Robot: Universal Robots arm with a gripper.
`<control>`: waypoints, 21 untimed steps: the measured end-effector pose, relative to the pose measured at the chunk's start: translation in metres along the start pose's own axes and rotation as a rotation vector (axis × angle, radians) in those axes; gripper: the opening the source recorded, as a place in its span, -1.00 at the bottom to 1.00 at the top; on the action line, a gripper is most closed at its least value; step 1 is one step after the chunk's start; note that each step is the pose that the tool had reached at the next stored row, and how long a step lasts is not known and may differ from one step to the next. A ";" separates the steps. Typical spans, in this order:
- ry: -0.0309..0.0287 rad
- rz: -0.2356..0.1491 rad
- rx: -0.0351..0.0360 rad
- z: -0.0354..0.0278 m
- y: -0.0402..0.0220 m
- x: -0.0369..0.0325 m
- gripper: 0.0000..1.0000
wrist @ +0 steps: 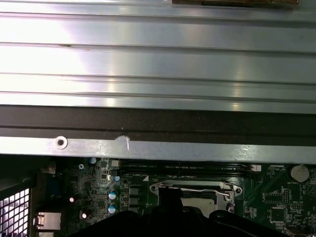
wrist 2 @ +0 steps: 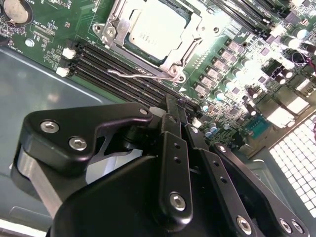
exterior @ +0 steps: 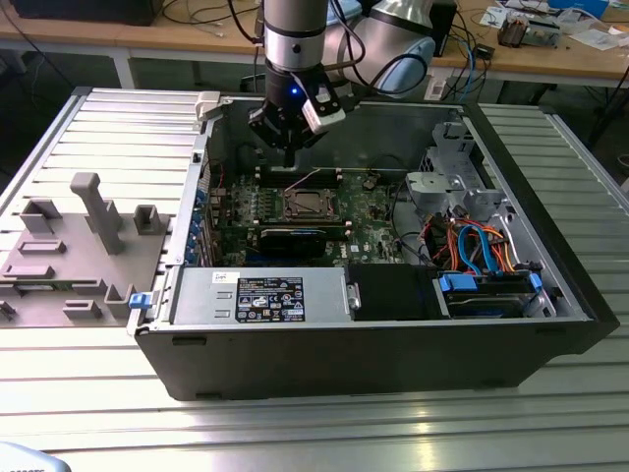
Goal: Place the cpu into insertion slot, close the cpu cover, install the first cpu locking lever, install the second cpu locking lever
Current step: 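Install the first cpu locking lever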
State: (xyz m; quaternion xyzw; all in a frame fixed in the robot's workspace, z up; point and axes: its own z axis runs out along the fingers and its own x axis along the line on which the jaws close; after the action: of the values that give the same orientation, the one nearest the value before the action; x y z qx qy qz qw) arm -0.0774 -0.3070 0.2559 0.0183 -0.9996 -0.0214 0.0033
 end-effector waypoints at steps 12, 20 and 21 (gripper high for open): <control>0.0000 0.000 0.0000 0.0096 0.0000 -0.0003 -0.79; 0.0000 0.000 0.0000 0.0158 -0.0003 -0.0004 -0.79; 0.0000 0.000 0.0000 0.0166 -0.0003 -0.0004 -0.79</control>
State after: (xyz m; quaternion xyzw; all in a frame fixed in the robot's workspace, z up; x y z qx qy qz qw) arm -0.0772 -0.3066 0.2394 0.0183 -0.9996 -0.0215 0.0033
